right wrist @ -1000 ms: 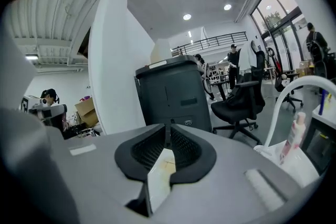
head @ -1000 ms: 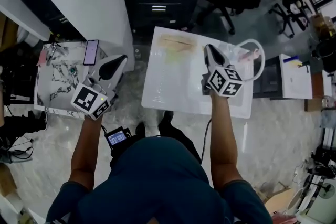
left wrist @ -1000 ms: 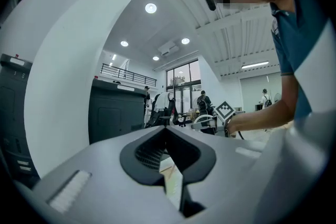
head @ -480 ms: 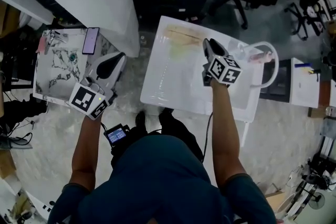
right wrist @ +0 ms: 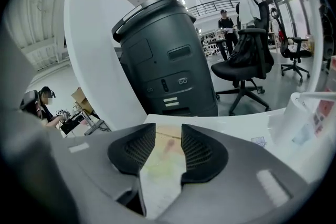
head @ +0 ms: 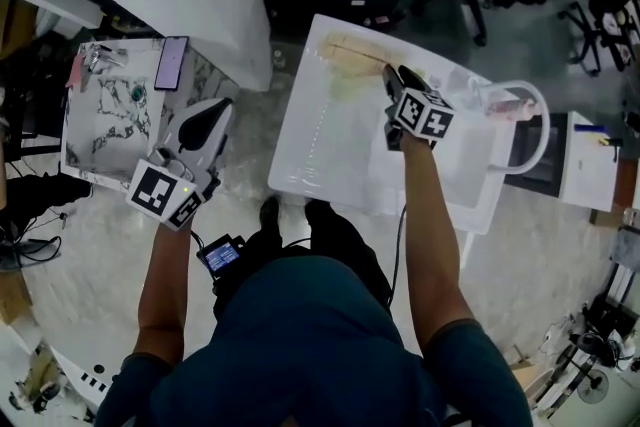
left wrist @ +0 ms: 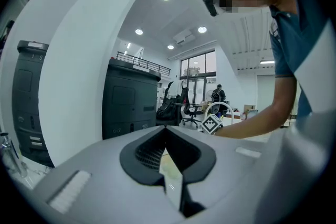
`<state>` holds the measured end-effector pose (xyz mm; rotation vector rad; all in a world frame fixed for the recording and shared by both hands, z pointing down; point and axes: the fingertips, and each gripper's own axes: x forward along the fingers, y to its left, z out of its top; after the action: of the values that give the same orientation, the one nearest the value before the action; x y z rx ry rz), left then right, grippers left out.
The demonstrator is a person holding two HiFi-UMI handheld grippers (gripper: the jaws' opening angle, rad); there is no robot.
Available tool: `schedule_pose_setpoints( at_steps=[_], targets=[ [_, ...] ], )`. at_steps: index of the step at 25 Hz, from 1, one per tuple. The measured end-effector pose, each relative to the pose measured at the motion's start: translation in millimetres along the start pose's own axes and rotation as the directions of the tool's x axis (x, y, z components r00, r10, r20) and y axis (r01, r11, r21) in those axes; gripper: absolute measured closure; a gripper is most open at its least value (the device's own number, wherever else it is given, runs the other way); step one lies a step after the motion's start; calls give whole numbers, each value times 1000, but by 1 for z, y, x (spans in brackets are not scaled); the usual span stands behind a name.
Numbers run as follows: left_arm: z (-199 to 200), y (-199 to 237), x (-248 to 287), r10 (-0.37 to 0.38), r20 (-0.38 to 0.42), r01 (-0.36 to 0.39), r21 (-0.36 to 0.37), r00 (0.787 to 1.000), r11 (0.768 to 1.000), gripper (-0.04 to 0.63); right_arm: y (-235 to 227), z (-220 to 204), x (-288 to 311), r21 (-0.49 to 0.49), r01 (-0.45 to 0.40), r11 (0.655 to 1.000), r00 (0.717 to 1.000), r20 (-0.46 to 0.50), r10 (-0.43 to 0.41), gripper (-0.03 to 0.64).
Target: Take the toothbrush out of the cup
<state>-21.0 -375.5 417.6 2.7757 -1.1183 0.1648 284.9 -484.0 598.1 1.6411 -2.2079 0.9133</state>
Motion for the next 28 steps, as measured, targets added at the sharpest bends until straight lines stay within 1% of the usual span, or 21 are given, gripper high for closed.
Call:
schedule_pose_setpoints(
  at_steps=[9,15,16,18,21,28],
  targets=[
    [-13,10,-3,15,-29,-16,-16,999,1000,595,-5,-24,29,30,-7,1000,999,-49,9,482],
    [-16,10,-4,10,-34,-11,-19,999,1000,595,-8,-28,32,7,26,1000,998,-59,-26,488],
    [-16,10,-4,8,-34,-9,-19,999,1000,595,-8,-28,31,7,28,1000,998,-58,-28,494],
    [-15,10,-4,4,-31,-4,-17,1000,1000,595,-6,-26,28,5,34,999,998,-48,-34,538],
    [-12,11,-6,-1,-27,0,-15,1000,1000,595,-3,-18,22,3,35,999,999,-24,-35,558],
    [-6,9,-10,-14,-14,14,-7,1000,1000,595,5,0,5,-1,34,999,999,26,-34,558]
  ],
)
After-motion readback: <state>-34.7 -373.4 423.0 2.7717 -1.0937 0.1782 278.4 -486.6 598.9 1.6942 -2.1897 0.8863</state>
